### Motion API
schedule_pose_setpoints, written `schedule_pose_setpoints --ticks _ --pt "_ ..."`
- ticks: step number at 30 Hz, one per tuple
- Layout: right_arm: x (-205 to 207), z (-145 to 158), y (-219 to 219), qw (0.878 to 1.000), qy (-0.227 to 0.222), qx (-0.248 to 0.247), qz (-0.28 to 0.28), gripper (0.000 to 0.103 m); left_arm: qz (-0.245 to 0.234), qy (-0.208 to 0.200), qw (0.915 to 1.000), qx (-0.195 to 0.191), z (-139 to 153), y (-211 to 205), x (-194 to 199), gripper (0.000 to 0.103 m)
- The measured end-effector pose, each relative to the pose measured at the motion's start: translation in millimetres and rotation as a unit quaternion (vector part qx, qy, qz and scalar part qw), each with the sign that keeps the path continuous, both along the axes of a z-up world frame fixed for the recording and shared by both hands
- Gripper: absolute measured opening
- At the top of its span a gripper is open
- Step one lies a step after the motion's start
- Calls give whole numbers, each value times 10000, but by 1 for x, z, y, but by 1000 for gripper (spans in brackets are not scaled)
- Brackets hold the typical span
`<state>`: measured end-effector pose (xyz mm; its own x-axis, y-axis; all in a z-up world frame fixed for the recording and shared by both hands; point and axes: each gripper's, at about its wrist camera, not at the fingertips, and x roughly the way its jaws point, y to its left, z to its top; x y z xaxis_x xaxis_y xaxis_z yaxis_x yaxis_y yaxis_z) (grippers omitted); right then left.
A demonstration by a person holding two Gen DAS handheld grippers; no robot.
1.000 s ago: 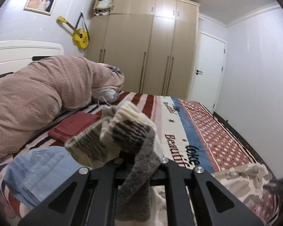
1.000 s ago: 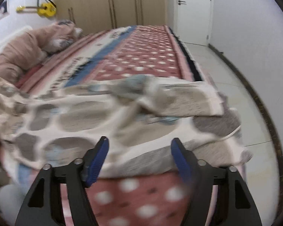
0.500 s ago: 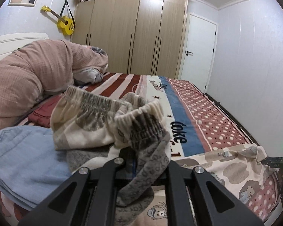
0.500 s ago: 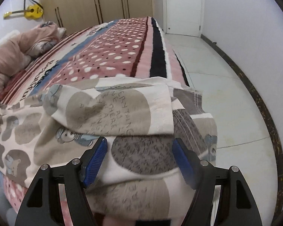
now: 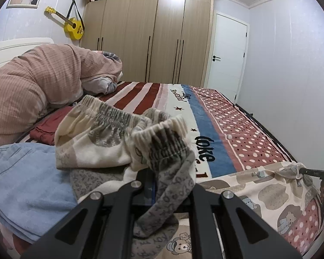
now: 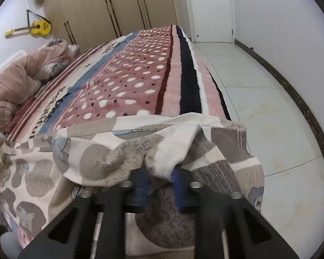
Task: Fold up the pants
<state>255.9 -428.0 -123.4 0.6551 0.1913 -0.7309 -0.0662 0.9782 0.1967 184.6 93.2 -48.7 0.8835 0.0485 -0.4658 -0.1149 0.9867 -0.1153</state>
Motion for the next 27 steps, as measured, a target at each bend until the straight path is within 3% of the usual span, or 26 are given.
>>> schedule_pose_setpoints --ticks 6,14,17,18,19,24,27 --pt "24 17 -4 9981 -375 -272 -416 4 -26 -80 10000 36 1 1 3 5" --pt "65 30 0 9971 -560 -306 -403 4 -7 -63 10000 36 -5 -1 13 5" --pt "83 24 1 9982 -152 -467 -340 14 -31 -42 9999 108 -6 -5 14 5" --pt "85 22 0 9981 -28 -521 -339 31 -46 -36 9999 117 -6 -6 14 5" --pt "81 23 -3 9977 -38 -559 -372 42 -58 -30 9999 116 -6 -6 14 5" --pt "44 22 -38 9986 93 -234 -475 57 -85 -15 9999 59 -3 -9 11 5" --pt "22 8 -56 9979 492 -166 -377 57 -138 3 9999 69 -2 -11 9 5"
